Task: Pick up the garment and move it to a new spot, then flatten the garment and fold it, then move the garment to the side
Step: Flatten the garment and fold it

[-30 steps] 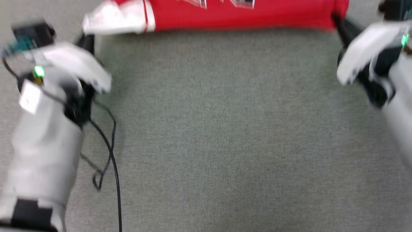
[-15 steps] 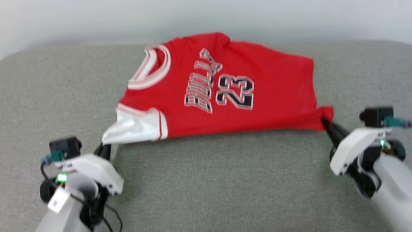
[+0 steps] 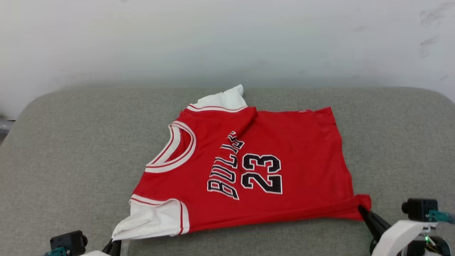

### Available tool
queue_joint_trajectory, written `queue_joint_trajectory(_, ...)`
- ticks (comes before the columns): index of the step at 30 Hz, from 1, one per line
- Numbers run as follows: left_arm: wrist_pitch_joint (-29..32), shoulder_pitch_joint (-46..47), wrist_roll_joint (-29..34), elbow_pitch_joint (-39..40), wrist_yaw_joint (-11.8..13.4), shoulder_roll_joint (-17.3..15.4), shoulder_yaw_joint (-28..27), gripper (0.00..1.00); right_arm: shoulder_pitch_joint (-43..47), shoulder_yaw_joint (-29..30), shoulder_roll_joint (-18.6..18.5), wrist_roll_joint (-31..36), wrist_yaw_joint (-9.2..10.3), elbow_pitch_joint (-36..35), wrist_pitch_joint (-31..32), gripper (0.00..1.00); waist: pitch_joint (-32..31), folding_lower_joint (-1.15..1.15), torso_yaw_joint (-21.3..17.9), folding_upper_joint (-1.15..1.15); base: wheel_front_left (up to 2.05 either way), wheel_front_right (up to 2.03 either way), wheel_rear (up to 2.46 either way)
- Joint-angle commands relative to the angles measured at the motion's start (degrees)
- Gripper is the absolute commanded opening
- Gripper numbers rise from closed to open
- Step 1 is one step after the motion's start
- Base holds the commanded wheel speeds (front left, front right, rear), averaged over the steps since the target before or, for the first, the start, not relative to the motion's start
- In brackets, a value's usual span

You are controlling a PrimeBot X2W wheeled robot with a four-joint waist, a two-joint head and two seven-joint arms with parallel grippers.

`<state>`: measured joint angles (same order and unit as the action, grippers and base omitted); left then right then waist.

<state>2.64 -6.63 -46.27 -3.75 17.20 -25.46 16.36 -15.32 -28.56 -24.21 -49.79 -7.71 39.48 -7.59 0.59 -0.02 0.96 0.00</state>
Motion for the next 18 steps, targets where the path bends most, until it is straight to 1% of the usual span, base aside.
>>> queue_joint_trajectory(1, 0.37, -2.66, -0.31, 1.76, 1.99, -1.71, -1.34, 0.00, 3.40, 2.56, -1.86, 0.93, 0.48, -1.03, 0.17, 0.00, -1.04, 0.02, 0.51, 0.00, 0.00, 0.00, 0.00)
queue_joint_trajectory(6, 2.43, -8.91, -0.81, 8.33, 5.55, -2.80, -2.09, 0.00, 12.41, 9.71, -0.76, 4.37, 0.56, -7.30, 3.47, 0.00, -1.91, 0.02, 1.05, 0.00, 0.00, 0.00, 0.00)
queue_joint_trajectory(9, 3.16, -11.05, -1.78, 11.68, 6.83, -2.61, -2.64, 0.00, 17.37, 14.83, 0.76, 7.23, 0.56, -12.42, 6.84, 0.00, -1.84, 0.02, 1.28, 0.00, 0.00, 0.00, 0.00)
queue_joint_trajectory(13, 3.89, -11.46, -1.68, 14.28, 7.48, -3.02, -2.44, 0.00, 22.64, 21.59, 3.85, 12.44, 0.56, -19.81, 12.38, 0.00, -1.43, 0.02, 1.47, 0.00, 0.00, 0.00, 0.00)
queue_joint_trajectory(17, 5.12, -7.97, -0.72, 14.46, 6.34, -4.04, -1.48, 0.00, 24.38, 26.90, 7.38, 18.38, 0.51, -27.40, 18.21, 0.00, -0.14, 0.02, 1.53, 0.00, 0.00, 0.00, 0.00)
queue_joint_trajectory(18, 5.12, -7.97, -0.72, 14.46, 6.34, -4.04, -1.48, 0.00, 24.38, 26.90, 7.38, 18.38, 0.51, -27.40, 18.21, 0.00, -0.14, 0.02, 1.53, 0.00, 0.00, 0.00, 0.00)
